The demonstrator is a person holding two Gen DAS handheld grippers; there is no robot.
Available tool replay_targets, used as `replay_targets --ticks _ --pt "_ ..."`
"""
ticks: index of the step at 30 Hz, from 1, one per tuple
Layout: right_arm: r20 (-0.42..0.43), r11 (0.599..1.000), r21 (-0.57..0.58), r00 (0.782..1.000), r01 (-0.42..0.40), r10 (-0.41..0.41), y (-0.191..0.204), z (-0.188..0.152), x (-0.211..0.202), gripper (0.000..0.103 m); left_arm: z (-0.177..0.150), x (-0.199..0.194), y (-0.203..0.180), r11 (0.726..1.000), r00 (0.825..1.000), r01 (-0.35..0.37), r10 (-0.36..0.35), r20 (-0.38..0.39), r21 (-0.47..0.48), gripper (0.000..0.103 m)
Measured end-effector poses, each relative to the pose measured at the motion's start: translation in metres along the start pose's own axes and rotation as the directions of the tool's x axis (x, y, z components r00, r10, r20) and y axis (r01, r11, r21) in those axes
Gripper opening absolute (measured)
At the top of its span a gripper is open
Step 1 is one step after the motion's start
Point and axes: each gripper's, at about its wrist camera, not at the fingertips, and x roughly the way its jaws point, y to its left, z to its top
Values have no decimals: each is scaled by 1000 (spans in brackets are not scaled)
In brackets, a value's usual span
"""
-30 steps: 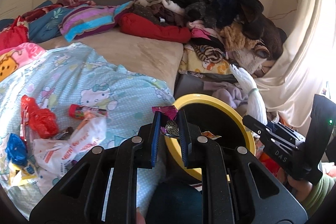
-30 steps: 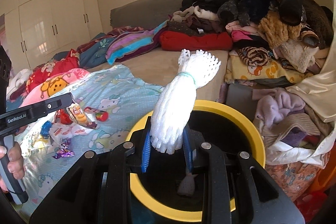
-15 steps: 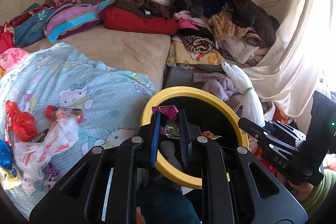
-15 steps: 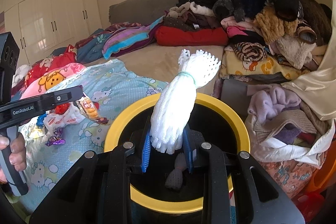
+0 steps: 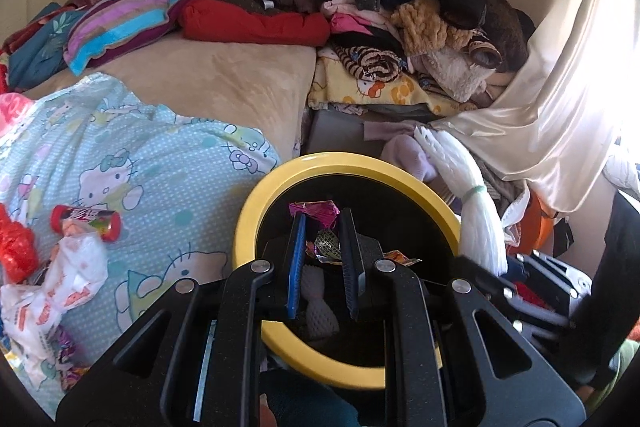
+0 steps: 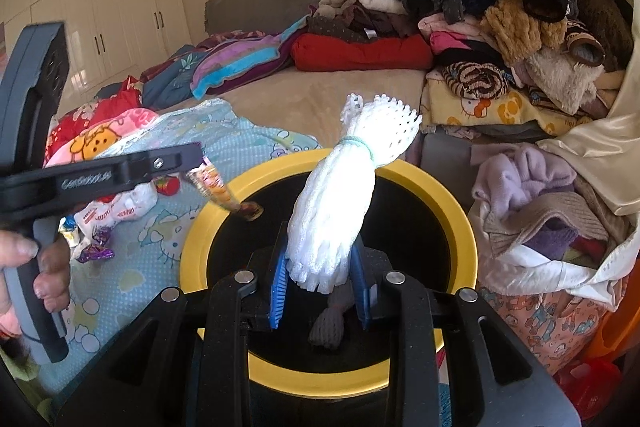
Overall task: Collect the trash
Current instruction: 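Carry the pink wrapper and white mesh bundle over the bin with both tools, then open both tools to drop the wrapper and mesh bundle into the bin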
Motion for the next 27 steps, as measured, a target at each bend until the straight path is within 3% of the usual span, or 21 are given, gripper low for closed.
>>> replay_targets --ticks 10,13,18,19,22,24,27 --pt "-16 1000 14 1000 15 -15 -4 -9 8 29 12 28 -5 1000 999 14 -14 -30 -8 12" --pt "-12 999 36 999 32 -31 -7 -12 9 39 13 35 -5 1000 999 17 -18 -45 -7 13" --pt "19 996 66 998 64 -66 -14 -14 6 57 12 34 1 998 999 26 -27 -31 -51 48" --pt "34 994 75 996 78 -81 -16 -15 4 63 10 30 4 997 999 27 -29 -19 -67 50" --pt "67 990 97 992 98 -105 -21 -15 0 70 7 24 7 996 1000 24 -24 3 -86 64" --pt "82 987 110 989 115 -124 -24 -15 -1 73 5 18 10 995 999 29 -26 24 -98 79" --pt "94 984 119 985 132 -143 -26 -16 -2 76 4 10 12 994 998 32 -27 48 -106 91"
